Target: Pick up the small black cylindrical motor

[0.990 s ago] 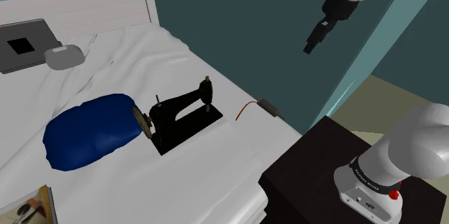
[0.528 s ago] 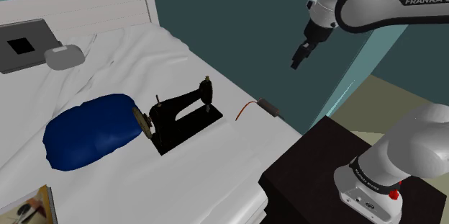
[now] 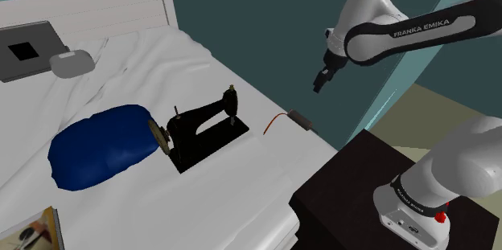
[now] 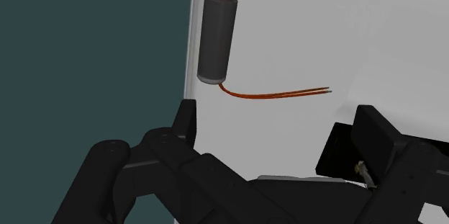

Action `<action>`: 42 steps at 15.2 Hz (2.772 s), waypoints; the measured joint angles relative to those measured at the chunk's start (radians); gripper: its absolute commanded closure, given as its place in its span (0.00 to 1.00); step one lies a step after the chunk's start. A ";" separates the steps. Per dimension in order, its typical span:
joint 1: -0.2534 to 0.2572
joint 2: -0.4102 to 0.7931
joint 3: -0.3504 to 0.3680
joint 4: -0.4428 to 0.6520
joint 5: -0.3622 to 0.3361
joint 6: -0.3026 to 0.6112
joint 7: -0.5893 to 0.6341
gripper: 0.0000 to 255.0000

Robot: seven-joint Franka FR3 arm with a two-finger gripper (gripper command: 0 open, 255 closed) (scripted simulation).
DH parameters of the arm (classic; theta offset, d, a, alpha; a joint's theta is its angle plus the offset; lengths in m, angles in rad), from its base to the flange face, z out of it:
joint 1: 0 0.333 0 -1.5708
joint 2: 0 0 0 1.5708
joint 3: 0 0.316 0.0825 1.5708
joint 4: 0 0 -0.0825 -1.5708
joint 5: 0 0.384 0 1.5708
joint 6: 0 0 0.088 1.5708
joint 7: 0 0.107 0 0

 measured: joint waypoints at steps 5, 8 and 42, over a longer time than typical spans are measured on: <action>-0.021 0.183 -0.007 0.002 -0.030 0.159 0.008 0.00; -0.035 0.300 -0.011 0.011 -0.055 0.254 0.020 0.00; -0.048 0.909 -0.087 0.227 -0.175 0.595 0.087 1.00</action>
